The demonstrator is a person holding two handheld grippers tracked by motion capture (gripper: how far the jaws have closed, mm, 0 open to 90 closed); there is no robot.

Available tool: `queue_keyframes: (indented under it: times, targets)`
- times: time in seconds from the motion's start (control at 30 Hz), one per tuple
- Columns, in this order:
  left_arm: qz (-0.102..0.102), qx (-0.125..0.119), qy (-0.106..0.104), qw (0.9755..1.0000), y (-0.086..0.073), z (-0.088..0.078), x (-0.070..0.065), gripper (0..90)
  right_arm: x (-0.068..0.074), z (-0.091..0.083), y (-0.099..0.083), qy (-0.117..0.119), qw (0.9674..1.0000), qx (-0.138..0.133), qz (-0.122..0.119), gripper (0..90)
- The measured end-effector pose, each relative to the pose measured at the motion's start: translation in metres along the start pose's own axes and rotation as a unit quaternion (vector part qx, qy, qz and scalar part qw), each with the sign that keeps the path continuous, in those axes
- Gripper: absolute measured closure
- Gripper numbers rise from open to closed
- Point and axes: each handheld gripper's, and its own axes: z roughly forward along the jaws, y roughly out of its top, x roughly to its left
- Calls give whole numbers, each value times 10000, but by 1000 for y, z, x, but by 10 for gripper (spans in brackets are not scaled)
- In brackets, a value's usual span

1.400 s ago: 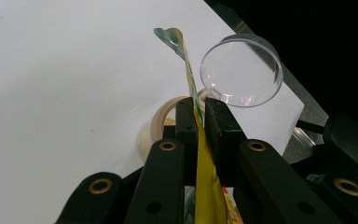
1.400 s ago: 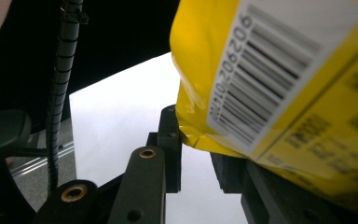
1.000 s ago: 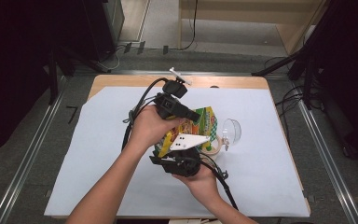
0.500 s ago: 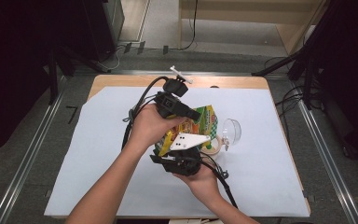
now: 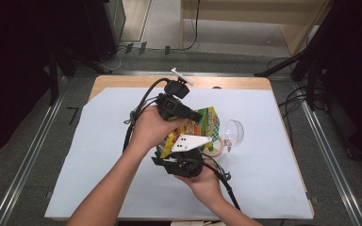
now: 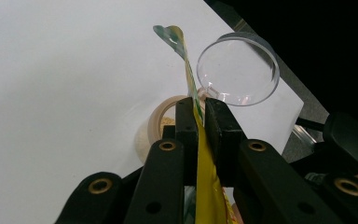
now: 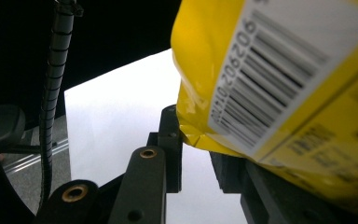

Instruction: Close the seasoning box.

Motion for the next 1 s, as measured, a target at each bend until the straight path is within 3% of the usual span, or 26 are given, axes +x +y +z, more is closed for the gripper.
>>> queue_keyframes:
  times: [1.0]
  targets:
    - [21, 12, 10, 10000, -1, 0, 0, 843, 1, 0, 0, 35, 10000, -16, 32, 769]
